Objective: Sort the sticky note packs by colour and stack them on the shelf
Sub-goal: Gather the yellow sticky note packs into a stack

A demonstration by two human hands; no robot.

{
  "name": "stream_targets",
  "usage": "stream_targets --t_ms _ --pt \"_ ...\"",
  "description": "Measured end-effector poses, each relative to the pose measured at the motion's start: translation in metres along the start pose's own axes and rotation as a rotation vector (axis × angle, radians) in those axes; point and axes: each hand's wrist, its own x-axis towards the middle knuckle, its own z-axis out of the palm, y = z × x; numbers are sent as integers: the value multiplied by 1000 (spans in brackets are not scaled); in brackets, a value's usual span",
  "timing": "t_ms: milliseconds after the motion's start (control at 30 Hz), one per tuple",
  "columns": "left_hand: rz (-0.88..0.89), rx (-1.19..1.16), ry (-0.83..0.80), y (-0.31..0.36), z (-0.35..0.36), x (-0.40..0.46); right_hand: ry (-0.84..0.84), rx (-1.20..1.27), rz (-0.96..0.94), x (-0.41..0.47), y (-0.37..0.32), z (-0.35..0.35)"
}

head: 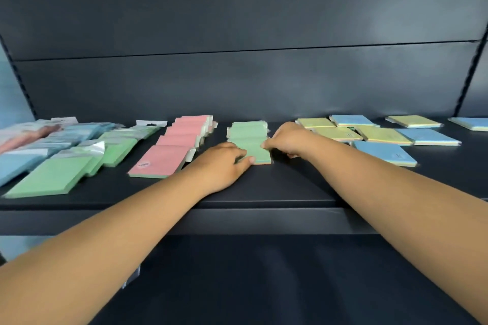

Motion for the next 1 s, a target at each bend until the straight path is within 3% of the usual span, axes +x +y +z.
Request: stream_targets --t_ms 167,367,567,800,1000 --pt "-20 49 7 2 -2 2 89 -288 -108 -11 27 -21" --pt "72 21 50 33 -9 16 201 -419 60 -19 109 -72" --pt "93 -133 -58 98 -1 45 -56 -291 173 -31 159 -96" --pt "-76 -86 -126 149 34 115 -150 -430 35 -14 195 -113" --pt "-202 -18 -212 176 62 147 -194 -492 71 6 254 -152"
